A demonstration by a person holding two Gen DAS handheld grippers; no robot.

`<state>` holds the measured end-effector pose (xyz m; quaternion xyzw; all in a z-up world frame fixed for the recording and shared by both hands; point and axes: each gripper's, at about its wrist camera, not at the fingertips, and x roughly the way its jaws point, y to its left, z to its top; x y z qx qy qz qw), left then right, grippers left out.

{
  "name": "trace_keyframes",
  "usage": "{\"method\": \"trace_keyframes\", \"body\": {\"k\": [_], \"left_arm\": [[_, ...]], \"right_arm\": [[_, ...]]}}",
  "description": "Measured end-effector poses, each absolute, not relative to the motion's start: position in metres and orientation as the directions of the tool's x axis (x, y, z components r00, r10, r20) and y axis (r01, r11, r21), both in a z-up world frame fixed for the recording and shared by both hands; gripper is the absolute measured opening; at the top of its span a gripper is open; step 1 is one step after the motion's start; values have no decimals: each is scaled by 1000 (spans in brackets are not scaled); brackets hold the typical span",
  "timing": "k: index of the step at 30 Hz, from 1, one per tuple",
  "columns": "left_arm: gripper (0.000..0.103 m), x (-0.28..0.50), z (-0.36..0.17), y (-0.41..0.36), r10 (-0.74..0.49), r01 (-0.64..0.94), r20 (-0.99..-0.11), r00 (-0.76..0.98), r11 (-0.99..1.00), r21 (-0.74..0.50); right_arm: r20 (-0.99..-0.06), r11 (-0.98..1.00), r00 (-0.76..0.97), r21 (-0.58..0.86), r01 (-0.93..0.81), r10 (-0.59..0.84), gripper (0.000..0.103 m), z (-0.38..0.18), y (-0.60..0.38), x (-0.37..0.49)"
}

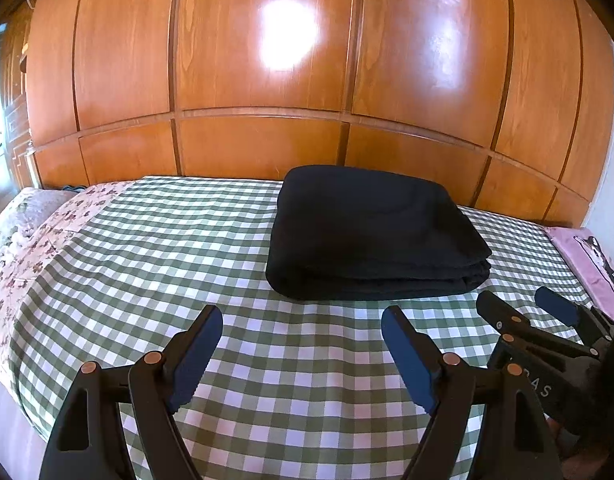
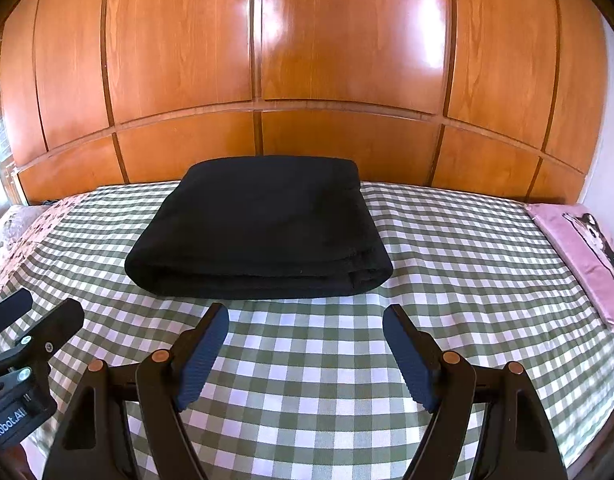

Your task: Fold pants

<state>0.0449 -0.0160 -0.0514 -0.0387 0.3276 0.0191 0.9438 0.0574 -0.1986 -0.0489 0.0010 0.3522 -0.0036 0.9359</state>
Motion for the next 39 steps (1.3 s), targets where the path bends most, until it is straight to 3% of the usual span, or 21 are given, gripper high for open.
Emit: {"method": "trace_keyframes", "body": {"k": [39], "left_arm": [[83, 33, -27, -19, 31, -77, -555, 831, 995, -60]], "right_arm": [[-599, 1000, 800, -22, 19, -28, 80, -32, -201, 45]]}}
